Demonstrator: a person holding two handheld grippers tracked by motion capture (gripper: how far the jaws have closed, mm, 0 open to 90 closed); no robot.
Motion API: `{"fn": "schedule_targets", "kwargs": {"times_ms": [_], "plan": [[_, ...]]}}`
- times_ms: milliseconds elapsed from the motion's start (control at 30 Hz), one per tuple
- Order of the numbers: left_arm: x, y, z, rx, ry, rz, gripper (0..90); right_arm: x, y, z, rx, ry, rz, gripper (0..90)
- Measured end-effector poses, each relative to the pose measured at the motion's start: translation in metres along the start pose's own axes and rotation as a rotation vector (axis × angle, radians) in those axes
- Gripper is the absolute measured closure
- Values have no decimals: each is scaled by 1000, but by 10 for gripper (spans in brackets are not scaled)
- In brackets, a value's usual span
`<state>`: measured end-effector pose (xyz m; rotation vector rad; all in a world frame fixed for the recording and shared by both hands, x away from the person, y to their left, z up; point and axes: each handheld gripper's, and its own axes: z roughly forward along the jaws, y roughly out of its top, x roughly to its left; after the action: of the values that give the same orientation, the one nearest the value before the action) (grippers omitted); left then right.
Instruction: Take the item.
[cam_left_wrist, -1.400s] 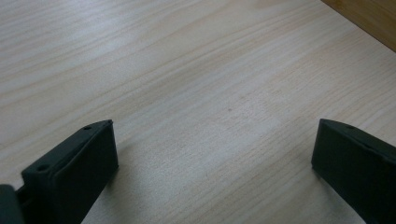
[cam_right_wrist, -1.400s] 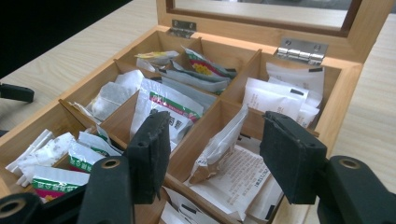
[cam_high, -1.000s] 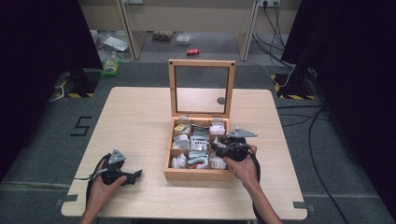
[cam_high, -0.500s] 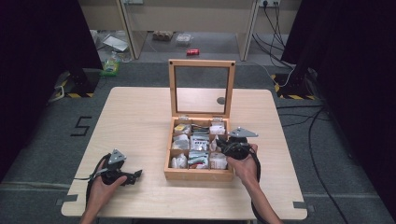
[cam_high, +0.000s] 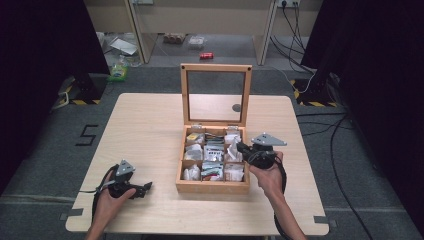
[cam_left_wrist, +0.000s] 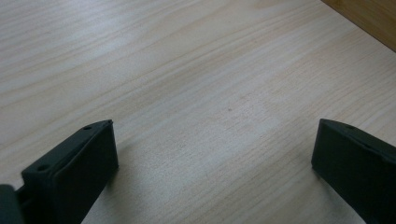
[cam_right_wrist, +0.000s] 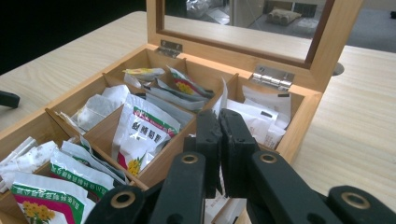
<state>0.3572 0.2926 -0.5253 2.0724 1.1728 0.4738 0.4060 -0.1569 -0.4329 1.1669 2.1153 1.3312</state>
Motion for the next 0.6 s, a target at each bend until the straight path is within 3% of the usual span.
{"fn": "schedule_targets", "kwargs": {"times_ms": [600], "plan": [[0, 0, 0, -1, 0, 0, 0, -12, 8, -25, -64, -23, 14, 871]]}}
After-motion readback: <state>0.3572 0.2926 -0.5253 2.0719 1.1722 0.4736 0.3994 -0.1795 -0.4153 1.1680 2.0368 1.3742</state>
